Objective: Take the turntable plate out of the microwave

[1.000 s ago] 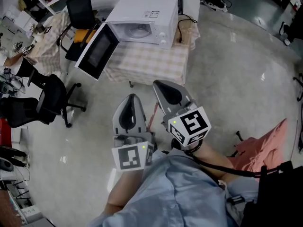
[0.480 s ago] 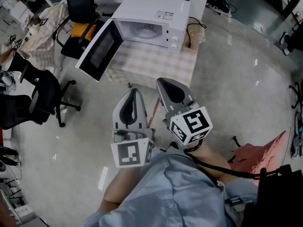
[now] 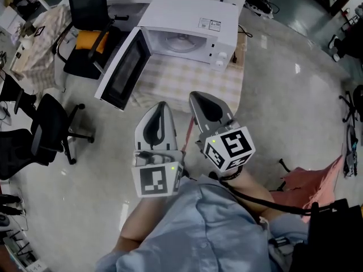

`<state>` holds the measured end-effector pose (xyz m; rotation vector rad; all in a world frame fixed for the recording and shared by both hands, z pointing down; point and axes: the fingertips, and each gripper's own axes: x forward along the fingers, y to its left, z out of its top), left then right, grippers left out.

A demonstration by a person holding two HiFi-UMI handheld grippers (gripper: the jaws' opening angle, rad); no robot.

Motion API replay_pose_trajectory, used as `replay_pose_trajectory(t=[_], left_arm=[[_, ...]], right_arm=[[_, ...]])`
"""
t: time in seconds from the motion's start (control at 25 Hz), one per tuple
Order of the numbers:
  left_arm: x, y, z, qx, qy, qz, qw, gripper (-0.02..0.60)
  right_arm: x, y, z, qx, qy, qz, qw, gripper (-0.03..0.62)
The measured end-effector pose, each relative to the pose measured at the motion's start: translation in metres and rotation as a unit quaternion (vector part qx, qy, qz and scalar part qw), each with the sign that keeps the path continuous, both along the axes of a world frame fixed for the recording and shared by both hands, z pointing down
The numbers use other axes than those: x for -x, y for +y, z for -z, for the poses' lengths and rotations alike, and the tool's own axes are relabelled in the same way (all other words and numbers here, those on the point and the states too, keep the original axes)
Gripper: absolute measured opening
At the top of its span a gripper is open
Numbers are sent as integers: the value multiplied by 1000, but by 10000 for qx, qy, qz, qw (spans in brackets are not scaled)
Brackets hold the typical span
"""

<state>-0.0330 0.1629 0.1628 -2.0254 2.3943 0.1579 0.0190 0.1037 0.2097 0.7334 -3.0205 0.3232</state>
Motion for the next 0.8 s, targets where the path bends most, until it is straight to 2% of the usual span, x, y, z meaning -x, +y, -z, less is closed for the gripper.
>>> replay_pose_trajectory(t=[0.2,0.32,0.8], left_arm=[[27,-15,1,11,-161,-449,9989,6],[40,-22,-1,17,-133,-627,9979,6],[62,-45,-11,80,-67,-855,9963,6]], right_arm=[[30,-17,-1,14,17,-283,9996,2],[42,-23,-2,-3,59,-429,9991,2],[56,-46,-9,-13,136,-765,9970,2]])
